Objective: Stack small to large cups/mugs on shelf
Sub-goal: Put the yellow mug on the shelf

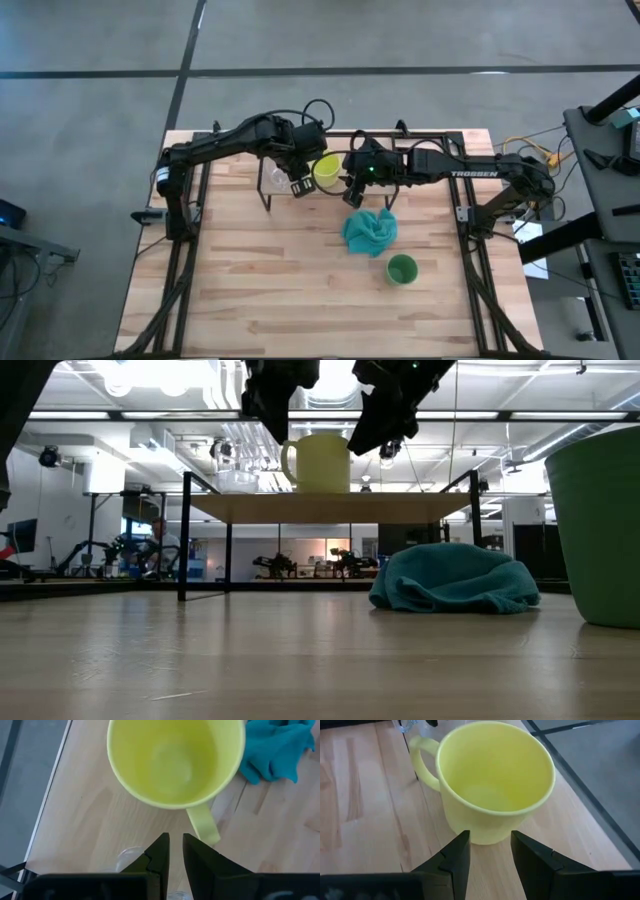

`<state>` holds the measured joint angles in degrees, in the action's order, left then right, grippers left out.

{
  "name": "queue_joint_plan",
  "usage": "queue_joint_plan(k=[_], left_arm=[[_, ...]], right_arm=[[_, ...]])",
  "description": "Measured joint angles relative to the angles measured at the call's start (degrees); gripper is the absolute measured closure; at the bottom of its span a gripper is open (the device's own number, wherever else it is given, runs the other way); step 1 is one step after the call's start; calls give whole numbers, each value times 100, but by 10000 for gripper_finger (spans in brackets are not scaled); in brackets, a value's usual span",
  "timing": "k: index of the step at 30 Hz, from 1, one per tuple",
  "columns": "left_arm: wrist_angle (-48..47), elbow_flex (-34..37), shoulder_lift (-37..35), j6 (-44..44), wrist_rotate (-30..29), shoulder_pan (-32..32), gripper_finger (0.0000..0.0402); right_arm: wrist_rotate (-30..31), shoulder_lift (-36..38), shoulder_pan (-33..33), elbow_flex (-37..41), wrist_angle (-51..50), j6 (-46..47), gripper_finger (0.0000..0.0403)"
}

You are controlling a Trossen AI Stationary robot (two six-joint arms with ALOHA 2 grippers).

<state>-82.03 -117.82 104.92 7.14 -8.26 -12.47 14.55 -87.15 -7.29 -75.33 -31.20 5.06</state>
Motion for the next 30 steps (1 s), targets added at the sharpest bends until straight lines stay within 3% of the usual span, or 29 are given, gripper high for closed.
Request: queue_joint_plan(k=[23, 30], left_arm=[[83, 9, 79, 156, 364, 31, 362], [498, 9, 79, 155, 520, 64, 362]], right_arm=[[61, 0, -112, 0, 30, -68, 266], [61, 0, -230, 3, 183, -127, 266]])
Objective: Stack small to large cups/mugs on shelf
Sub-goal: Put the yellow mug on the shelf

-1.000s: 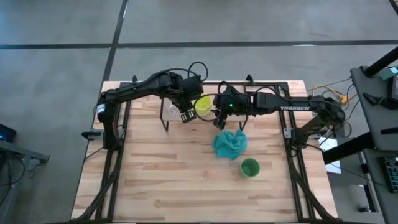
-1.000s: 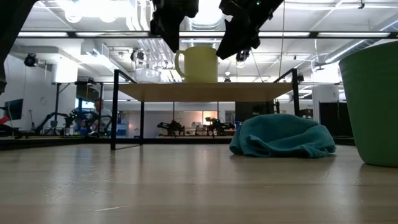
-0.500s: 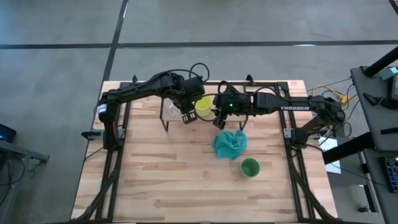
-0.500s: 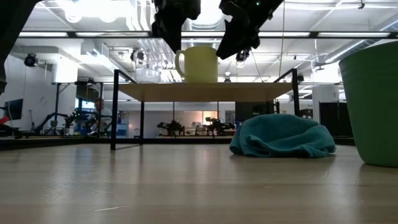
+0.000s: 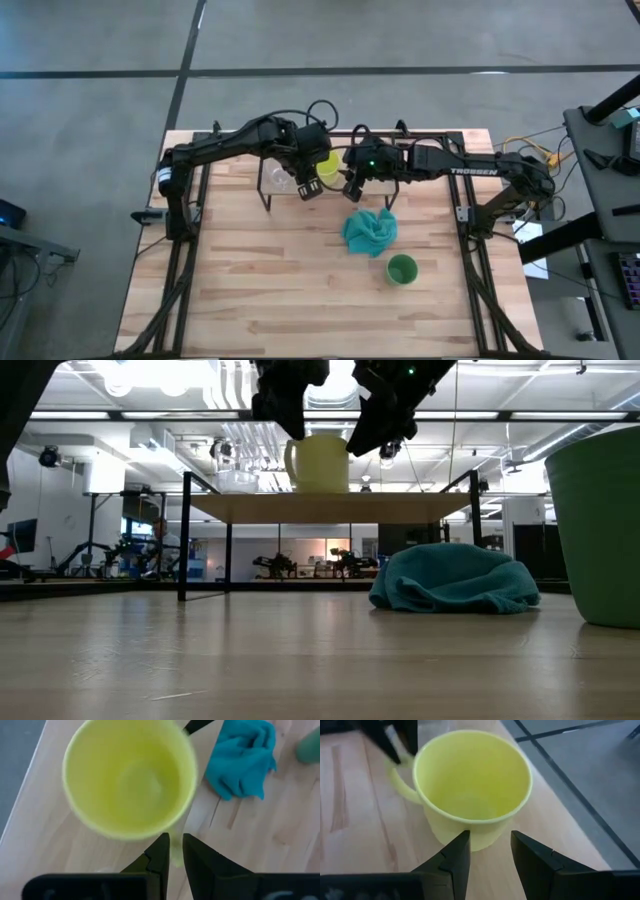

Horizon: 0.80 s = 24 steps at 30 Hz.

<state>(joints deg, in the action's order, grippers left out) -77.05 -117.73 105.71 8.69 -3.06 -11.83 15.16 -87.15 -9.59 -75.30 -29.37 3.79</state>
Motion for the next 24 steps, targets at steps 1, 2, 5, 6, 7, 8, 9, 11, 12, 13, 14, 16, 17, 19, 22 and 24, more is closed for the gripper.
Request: queue_joint_plan(k=[1, 2, 5, 6, 7, 8, 9, 11, 12, 13, 14, 16, 17, 19, 22, 24], left_arm=[[54, 0, 0, 0, 5, -1, 362], [78, 0, 0, 0, 5, -1, 362], [98, 0, 0, 0, 5, -1, 362], [90, 0, 0, 0, 5, -1, 362], [57, 0, 0, 0, 5, -1, 362], [-10, -2, 0, 0, 2, -1, 362], [-77, -2, -4, 0, -6, -1, 362], [-183, -2, -11, 1, -14, -1, 362], [-290, -2, -18, 2, -26, -1, 362], [-395, -2, -22, 2, -32, -1, 362], [-456, -2, -24, 2, -40, -1, 362], [-544, -2, -24, 1, -51, -1, 362], [-552, -2, -24, 0, -51, -1, 362], [-546, -2, -26, 2, -64, -2, 362], [-547, -2, -28, 0, -201, -5, 362], [-546, -2, -27, 0, -211, -5, 362]], right_arm=[[0, 0, -18, 2, 63, 0, 266], [0, -2, -25, 1, 140, 0, 266], [-7, 0, -58, 0, 267, 2, 266], [-10, 0, -57, -1, 261, 2, 266], [-11, 0, -57, -1, 237, 1, 266], [-13, 0, -57, -1, 177, 2, 266], [-13, 0, -57, 1, 95, 2, 266], [-13, 0, -57, -1, -81, 2, 266], [-13, 0, -57, -1, -183, 2, 266], [-13, 0, -57, -1, -281, 2, 266], [-13, 0, -57, 0, -355, 2, 266], [-13, 0, -57, 2, -438, 2, 266], [-13, 0, -57, -1, -450, 2, 266], [-13, 0, -57, -1, -442, -2, 266], [-11, 0, -57, -1, -430, -70, 266], [-11, 0, -57, -1, -426, -74, 266]])
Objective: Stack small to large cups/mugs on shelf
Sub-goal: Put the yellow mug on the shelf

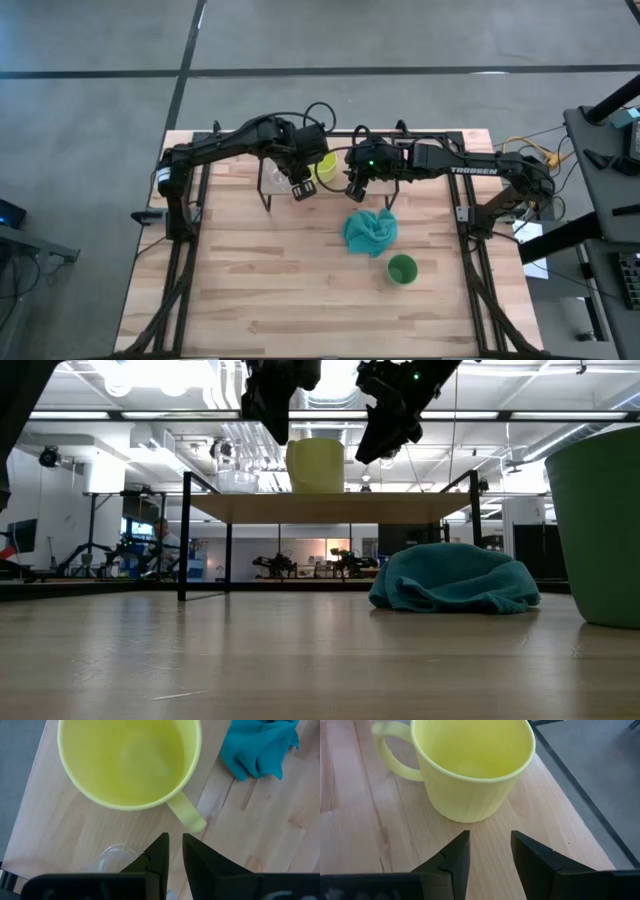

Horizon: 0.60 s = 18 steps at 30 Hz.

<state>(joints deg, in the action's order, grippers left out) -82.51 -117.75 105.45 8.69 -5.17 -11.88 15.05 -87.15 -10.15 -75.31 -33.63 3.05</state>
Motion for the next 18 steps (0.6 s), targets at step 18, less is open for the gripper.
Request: queue_joint_plan(k=[18], left_arm=[[295, 256, 18, -5, -141, -2, 362]], right_arm=[[149, 4, -114, 0, 398, -77, 266]])
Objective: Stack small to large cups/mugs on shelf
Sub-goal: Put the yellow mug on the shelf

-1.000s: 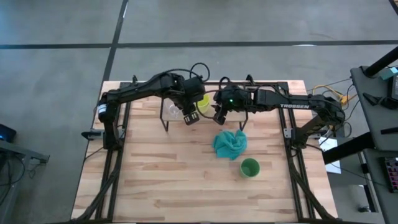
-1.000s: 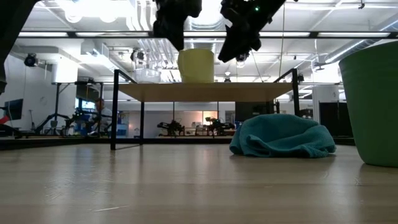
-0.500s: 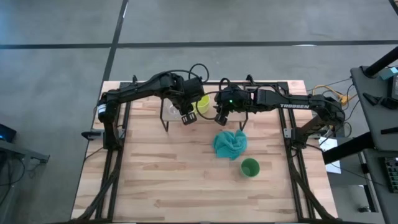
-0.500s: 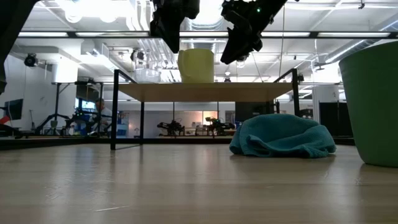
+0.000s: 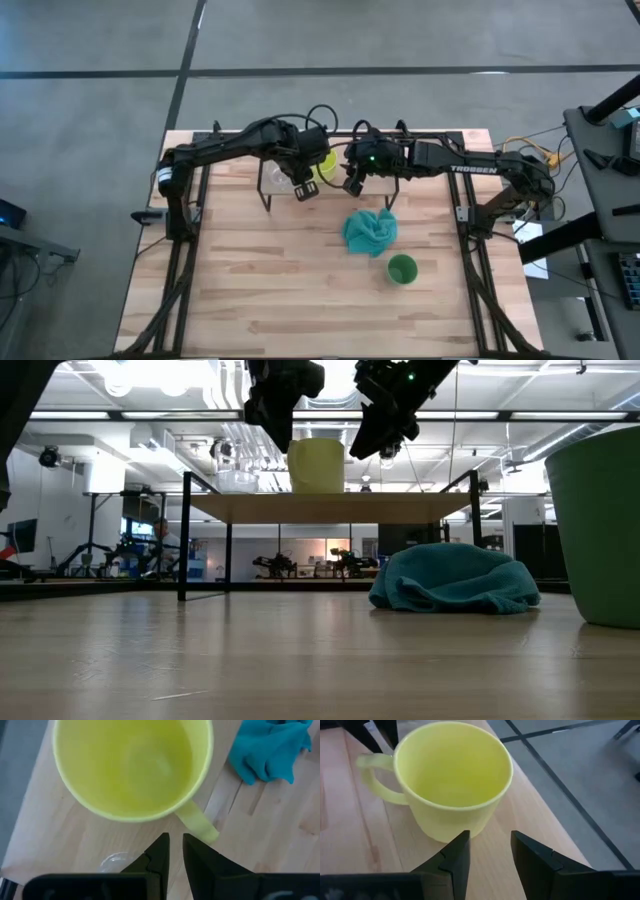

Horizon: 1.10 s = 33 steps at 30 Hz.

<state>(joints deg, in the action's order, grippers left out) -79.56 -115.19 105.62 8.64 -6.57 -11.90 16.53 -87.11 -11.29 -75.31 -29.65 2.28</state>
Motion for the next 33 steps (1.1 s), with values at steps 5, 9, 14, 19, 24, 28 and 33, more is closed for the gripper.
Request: queue_joint_plan(k=[5, 9, 14, 19, 24, 28, 33], left_arm=[[31, 133, 7, 0, 37, 0, 362], [258, 118, 7, 2, 170, 0, 362], [466, 91, 7, 2, 291, 2, 362], [465, 91, 7, 5, 311, 2, 362], [512, 93, 7, 5, 322, 2, 362], [611, 91, 4, 8, 336, 2, 362], [712, 91, 4, 13, 368, 2, 362]], right_arm=[[0, 0, -19, 0, 13, 2, 266], [0, 2, -19, 0, 27, 2, 266], [0, 2, -37, 0, 39, 0, 266], [0, 2, -37, 0, 39, -25, 266], [-1, 2, -37, 0, 39, -35, 266], [-1, 2, -37, 0, 42, -37, 266], [0, 2, -38, 0, 44, -37, 266]])
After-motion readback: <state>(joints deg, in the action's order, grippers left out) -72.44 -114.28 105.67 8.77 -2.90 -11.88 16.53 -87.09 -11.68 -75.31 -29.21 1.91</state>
